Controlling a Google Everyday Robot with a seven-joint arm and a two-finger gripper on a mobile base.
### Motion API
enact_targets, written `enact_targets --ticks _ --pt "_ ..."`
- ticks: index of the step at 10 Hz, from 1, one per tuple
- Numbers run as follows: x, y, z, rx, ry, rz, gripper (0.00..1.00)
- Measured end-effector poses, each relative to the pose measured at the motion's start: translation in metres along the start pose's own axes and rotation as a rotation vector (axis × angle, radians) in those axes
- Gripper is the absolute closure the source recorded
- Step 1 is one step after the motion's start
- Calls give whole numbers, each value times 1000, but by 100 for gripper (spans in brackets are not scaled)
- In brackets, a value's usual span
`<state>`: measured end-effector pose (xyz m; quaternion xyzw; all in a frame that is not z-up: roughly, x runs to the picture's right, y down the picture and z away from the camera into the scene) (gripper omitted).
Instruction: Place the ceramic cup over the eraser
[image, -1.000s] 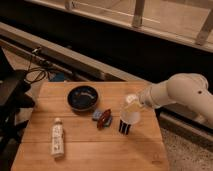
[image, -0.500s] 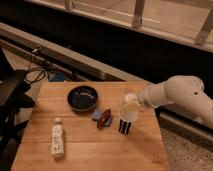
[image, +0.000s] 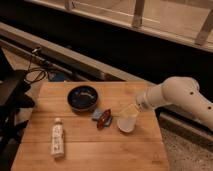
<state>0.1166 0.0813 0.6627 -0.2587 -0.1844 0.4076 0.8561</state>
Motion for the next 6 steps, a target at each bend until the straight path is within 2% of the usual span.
enact_targets --ticks 2,3,4,6 --pt "-6 1 0 -2 -1 -24 31" --pt "-16 6 3 1 -5 -35 29" --pt "-16 5 3 3 -7 -32 28" --pt "-20 -9 5 3 -1 -32 28"
